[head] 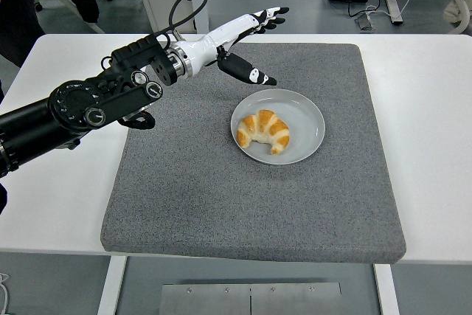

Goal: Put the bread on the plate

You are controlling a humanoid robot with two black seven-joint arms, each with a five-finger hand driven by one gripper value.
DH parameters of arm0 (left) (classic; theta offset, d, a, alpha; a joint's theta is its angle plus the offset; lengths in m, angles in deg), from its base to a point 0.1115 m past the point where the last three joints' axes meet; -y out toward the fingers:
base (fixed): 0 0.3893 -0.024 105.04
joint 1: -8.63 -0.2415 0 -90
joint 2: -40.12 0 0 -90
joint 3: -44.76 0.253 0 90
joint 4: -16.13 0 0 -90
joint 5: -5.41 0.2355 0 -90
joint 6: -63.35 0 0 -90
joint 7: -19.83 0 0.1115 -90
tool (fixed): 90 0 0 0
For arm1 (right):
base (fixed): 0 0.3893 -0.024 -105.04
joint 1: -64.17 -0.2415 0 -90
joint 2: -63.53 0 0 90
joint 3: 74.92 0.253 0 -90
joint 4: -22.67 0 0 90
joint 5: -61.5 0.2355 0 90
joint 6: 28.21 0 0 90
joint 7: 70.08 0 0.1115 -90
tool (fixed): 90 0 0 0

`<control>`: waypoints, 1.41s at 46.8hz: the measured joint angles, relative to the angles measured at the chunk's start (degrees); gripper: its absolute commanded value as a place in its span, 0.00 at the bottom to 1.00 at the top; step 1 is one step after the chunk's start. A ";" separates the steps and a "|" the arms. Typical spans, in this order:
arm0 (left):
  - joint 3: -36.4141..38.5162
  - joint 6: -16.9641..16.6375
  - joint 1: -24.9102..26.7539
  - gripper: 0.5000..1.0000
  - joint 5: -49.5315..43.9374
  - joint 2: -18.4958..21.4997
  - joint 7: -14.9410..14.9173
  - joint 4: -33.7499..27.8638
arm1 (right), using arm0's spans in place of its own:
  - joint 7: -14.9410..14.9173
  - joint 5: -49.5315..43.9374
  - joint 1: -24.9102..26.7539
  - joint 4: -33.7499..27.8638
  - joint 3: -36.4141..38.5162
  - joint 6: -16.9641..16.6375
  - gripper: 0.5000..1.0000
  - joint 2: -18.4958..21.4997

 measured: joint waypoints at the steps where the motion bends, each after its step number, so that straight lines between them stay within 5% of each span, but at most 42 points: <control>1: -0.60 0.12 -0.11 0.95 -1.29 0.18 0.01 0.00 | 0.00 0.00 0.00 0.00 0.00 0.00 1.00 0.00; 27: -7.02 0.15 -4.67 0.95 -20.75 4.66 0.64 0.02 | 0.00 0.00 -0.01 0.00 0.00 -0.03 1.00 0.00; 66: -17.79 -0.99 -15.56 0.95 -31.76 6.17 0.79 0.10 | 0.00 0.00 0.00 0.00 0.00 -0.02 1.00 0.00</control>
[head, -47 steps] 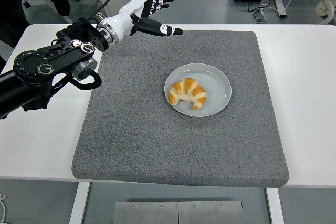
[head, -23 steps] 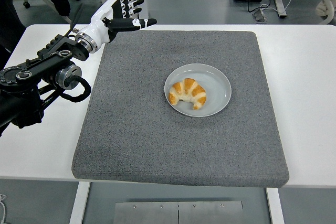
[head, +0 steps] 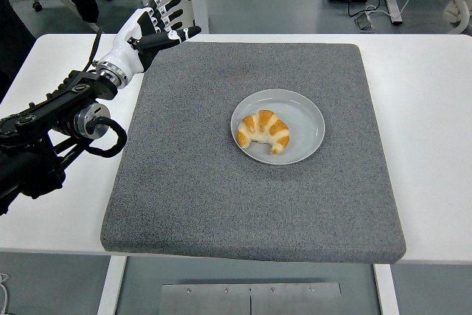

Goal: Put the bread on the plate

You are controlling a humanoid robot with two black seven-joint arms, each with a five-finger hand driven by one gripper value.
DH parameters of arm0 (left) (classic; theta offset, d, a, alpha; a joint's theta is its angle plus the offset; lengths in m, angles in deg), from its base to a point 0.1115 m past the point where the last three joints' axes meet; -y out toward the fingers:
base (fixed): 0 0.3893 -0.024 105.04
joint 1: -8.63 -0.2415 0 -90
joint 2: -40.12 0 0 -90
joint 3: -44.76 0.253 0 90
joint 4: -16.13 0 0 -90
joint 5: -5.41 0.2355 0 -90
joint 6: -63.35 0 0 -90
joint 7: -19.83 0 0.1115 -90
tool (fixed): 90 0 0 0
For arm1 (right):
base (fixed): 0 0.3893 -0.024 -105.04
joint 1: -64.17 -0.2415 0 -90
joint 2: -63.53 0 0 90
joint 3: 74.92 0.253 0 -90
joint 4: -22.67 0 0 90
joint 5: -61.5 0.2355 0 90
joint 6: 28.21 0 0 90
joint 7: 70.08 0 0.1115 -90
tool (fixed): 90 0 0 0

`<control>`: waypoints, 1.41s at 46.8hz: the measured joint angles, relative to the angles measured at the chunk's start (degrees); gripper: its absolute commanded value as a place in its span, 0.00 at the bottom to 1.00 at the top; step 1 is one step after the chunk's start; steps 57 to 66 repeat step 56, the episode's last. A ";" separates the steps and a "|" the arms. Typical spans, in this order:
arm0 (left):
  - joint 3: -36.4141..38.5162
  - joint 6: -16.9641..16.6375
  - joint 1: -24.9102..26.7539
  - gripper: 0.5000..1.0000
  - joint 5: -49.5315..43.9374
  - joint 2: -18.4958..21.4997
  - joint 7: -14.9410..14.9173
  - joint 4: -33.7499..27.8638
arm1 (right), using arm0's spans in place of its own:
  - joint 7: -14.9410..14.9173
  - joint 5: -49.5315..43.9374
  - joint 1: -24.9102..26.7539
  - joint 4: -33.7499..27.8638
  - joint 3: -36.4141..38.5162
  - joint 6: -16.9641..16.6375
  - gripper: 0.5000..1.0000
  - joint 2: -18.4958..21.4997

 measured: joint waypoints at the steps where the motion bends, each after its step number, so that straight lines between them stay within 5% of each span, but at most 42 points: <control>1: -0.19 -0.12 -0.18 0.95 -0.30 0.01 0.00 0.08 | 0.00 0.00 0.00 0.00 0.00 0.00 1.00 0.00; 22: -4.74 -3.57 -4.37 0.95 -1.06 -0.06 1.58 1.31 | 0.00 0.00 0.00 0.00 0.00 0.00 1.00 0.00; 33: -8.71 -3.01 -4.39 0.95 -2.60 -4.68 1.61 9.43 | -0.01 0.00 0.02 0.02 0.00 0.01 1.00 0.00; 49: -14.99 8.52 -4.24 0.95 -4.80 -10.97 3.64 23.77 | 0.02 0.00 -0.29 0.13 0.05 -0.12 1.00 0.00; 66: -14.95 10.31 -3.97 0.95 -4.80 -12.00 4.31 25.90 | 0.03 0.00 -0.09 0.00 0.28 -0.04 1.00 0.00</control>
